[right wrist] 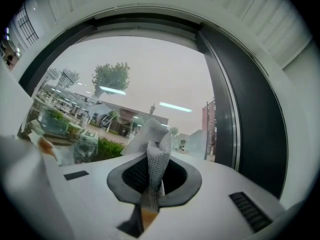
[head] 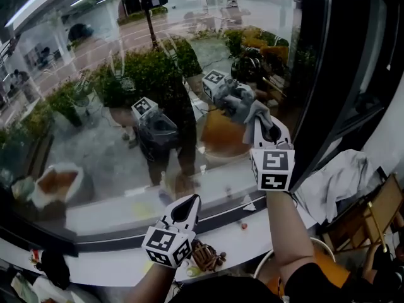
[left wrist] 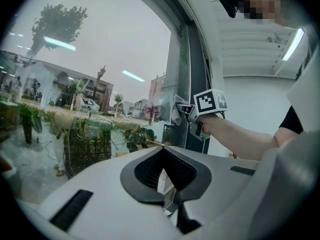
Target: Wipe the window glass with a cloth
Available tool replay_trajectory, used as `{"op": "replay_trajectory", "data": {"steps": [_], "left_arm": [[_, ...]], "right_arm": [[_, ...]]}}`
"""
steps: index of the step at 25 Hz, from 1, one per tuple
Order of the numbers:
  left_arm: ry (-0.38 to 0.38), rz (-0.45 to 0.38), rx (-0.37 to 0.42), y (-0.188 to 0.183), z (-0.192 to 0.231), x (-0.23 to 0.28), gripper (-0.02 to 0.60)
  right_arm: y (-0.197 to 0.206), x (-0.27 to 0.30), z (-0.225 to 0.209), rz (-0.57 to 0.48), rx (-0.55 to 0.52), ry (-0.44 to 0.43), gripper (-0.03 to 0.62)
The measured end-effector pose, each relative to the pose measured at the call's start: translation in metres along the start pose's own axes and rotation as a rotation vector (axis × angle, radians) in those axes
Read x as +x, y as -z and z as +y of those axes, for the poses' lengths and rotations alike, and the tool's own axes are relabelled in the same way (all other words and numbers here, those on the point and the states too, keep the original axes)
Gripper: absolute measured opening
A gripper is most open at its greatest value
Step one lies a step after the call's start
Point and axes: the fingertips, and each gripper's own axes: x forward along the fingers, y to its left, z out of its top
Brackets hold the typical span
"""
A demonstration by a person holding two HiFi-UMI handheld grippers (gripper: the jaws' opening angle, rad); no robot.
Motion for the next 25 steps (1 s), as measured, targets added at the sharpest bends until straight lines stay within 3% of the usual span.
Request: {"op": "replay_trajectory", "data": {"steps": [16,25], "left_arm": [[-0.028,-0.005,0.003,-0.004,0.004,-0.010,0.008],[-0.123,0.019,0.003,0.001,0.011,-0.033,0.008]], "right_arm": [[0.001,0.000,0.000,0.002,0.015,-0.006,0.040],[-0.001,-0.001,0.000,-0.033,0.057,-0.039,0.041]]}}
